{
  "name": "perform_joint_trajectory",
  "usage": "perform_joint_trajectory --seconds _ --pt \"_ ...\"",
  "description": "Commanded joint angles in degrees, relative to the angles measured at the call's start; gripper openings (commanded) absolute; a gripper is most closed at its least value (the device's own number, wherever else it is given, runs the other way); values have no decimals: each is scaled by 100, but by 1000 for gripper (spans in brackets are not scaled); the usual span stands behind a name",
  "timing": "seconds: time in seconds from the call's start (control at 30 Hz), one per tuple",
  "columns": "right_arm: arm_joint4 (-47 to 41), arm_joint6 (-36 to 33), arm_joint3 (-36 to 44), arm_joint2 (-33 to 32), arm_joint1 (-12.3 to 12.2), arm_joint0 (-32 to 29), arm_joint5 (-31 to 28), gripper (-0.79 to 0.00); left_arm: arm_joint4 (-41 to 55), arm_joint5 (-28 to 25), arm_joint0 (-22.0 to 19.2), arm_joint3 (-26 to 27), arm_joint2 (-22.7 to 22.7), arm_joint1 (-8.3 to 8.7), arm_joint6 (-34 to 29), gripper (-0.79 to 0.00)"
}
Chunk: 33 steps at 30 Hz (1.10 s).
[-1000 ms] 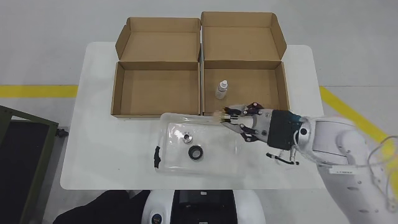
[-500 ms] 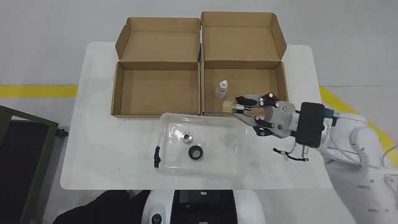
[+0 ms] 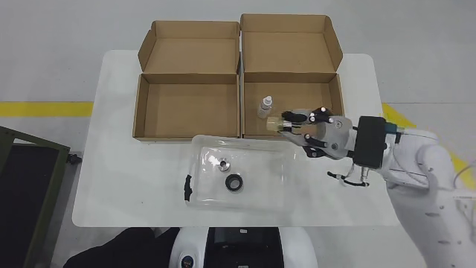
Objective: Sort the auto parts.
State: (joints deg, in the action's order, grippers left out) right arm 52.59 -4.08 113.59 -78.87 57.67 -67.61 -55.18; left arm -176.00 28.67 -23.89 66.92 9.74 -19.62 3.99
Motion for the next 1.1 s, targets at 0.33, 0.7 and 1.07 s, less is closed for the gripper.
perform_joint_trajectory --seconds 0.33,0.7,1.07 --pt "414 -740 -130 445 -13 -41 36 -785 0 0 0 0 0 0 0 0" --pt "649 -1083 -537 688 -11 -25 304 -785 0 0 0 0 0 0 0 0" --pt "1308 -1518 -1029 747 3 185 1083 -785 0 0 0 0 0 0 0 0"
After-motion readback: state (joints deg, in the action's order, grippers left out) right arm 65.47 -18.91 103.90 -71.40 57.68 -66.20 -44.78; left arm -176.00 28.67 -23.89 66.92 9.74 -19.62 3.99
